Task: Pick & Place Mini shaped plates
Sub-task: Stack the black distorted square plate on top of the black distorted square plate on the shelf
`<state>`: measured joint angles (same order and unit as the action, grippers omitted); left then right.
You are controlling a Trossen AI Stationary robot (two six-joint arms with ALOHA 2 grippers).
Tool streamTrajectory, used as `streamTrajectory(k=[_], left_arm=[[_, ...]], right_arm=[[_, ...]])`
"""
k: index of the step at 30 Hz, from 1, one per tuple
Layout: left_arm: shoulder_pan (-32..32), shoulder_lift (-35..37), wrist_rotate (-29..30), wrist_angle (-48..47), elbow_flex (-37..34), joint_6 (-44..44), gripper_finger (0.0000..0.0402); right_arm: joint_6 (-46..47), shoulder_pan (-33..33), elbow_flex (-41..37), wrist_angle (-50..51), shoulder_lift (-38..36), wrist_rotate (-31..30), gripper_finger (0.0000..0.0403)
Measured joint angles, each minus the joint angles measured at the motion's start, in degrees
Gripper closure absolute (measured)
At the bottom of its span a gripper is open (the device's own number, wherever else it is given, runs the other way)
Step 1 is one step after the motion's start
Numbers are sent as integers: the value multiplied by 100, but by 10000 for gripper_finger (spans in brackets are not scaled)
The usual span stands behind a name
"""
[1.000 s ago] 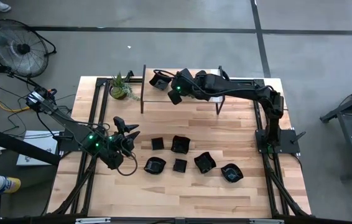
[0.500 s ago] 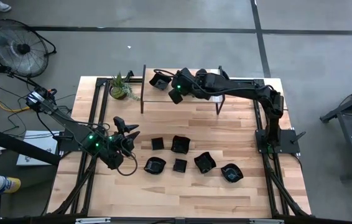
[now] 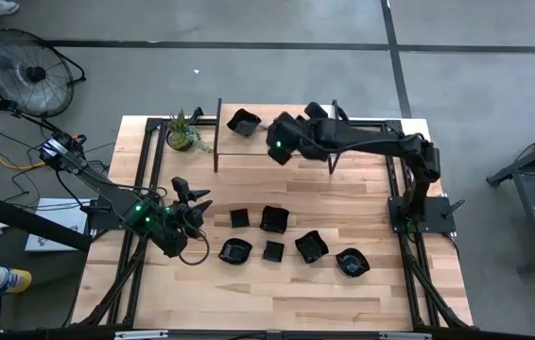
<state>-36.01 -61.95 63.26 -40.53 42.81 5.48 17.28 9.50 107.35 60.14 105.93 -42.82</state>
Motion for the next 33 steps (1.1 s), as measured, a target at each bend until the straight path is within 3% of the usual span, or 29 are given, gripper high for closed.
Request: streamTrajectory(k=[7,15,18,26,33], left_arm=[[6,0,44,7,0,205,250],[752,0,-438,58,0,228,250],[1021,-1,-616,206,0,-137,250],[1492,83,-981,737,-96,-961,250],[1615,912,-1047,1637,-989,-1127,250]], right_arm=[[49,-393,-1865,-699,-893,-376,331],[-132,-983,-4614,-3400,-2784,-173,331],[-282,-1165,-5381,-4257,-3380,-121,331],[-249,-1480,-6726,-5407,-4474,-111,331],[-604,-1680,-7257,-5726,-4734,254,331]])
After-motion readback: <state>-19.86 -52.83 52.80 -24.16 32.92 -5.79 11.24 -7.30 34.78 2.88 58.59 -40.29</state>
